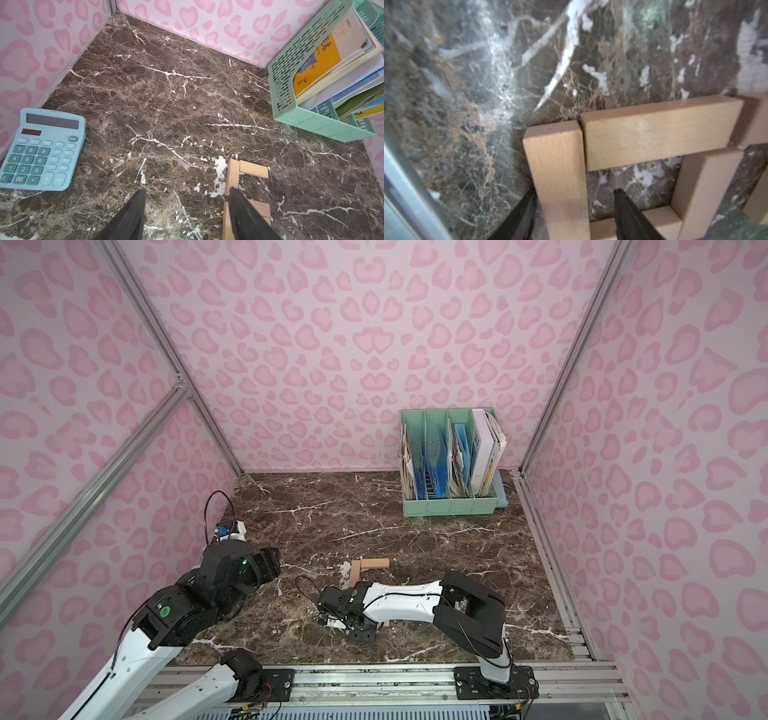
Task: Assemble the number 6 with building blocks
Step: Assemble the building block at the center of the board.
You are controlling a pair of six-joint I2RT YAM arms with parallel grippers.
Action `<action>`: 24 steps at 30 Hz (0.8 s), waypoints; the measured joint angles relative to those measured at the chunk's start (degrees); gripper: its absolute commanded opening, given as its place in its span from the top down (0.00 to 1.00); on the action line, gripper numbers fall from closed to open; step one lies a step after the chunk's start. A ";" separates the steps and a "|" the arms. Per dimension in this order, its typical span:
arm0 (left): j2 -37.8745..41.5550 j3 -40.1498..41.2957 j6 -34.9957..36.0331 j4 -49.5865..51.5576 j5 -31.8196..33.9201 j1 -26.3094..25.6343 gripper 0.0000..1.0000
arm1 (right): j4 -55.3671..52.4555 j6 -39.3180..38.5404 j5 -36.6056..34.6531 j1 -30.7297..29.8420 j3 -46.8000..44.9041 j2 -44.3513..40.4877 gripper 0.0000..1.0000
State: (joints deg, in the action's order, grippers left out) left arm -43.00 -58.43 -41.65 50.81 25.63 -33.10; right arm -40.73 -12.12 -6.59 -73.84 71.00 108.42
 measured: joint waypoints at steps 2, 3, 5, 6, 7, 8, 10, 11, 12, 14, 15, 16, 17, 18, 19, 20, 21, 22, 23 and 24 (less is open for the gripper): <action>0.11 0.00 0.00 0.00 -0.09 0.00 0.28 | -0.37 0.13 0.46 -0.04 0.00 -0.24 0.20; 0.13 0.00 0.00 0.00 -0.13 0.00 0.27 | -0.55 0.15 0.85 -0.04 0.00 -0.44 0.17; 0.13 0.00 0.00 0.00 -0.28 0.00 0.25 | -1.01 0.42 1.05 -0.09 0.07 -1.09 0.15; 0.13 -0.13 0.04 0.04 -0.35 0.00 0.24 | -1.31 0.50 1.31 -0.11 0.15 -1.77 0.14; 0.09 -0.52 0.24 0.20 -0.46 0.00 0.23 | -1.92 0.92 1.29 -0.13 0.46 -2.69 0.14; -0.09 -1.29 0.63 0.37 -0.61 0.00 0.22 | -2.84 1.53 1.27 -0.11 1.07 -3.74 0.14; -0.46 -3.87 1.88 0.94 -0.70 0.00 0.17 | -5.81 2.54 1.20 0.48 4.33 -6.80 0.12; -0.90 -6.16 3.34 1.20 -0.61 0.00 0.04 | -6.91 3.32 1.01 1.16 6.88 -8.52 0.12; -1.40 -8.79 5.18 1.05 -0.15 -0.02 0.01 | -8.13 4.28 0.76 2.47 10.64 -10.64 0.11; -2.49 -13.53 9.22 -0.42 1.57 0.00 0.01 | -8.66 6.49 0.63 7.30 18.25 -14.97 0.02; -3.02 -15.54 12.26 -2.25 3.39 0.00 0.01 | -7.74 7.91 0.63 11.17 21.44 -17.64 0.00; -3.23 -16.59 15.17 -4.72 5.25 0.00 0.01 | -6.40 9.09 0.46 15.30 22.86 -20.46 0.00; -3.23 -16.79 18.10 -7.78 7.21 0.07 0.01 | -3.41 10.40 0.20 20.63 22.34 -24.33 0.00; -3.04 -15.50 21.77 -12.26 9.57 0.39 0.02 | 0.04 12.07 -0.07 25.53 19.41 -28.70 0.00; -2.82 -12.74 24.87 -16.57 11.52 1.22 0.02 | 2.51 13.64 -1.66 30.16 15.15 -33.18 0.00; -2.56 -8.63 27.56 -21.46 12.59 3.06 0.01 | 7.41 14.80 -1.92 35.47 8.02 -39.06 0.00; -2.32 -3.58 29.40 -24.96 12.55 5.88 0.01 | 10.88 15.34 -1.75 40.15 1.07 -43.93 0.00; -2.05 1.40 30.32 -26.71 12.26 9.31 0.01 | 14.03 16.22 -1.70 45.11 -6.62 -48.87 0.00; -1.88 5.40 30.21 -28.28 11.54 12.00 0.01 | 17.38 17.38 -1.53 49.16 -12.72 -52.30 0.00; -1.03 10.25 30.18 -29.99 10.99 14.75 0.01 | 20.98 17.86 -1.25 53.22 -18.95 -55.34 0.00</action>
State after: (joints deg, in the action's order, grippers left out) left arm -44.03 -48.18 -11.46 20.82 36.62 -18.35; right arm -19.75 5.74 -7.84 -20.62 52.05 53.08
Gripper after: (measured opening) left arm 0.991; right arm 0.999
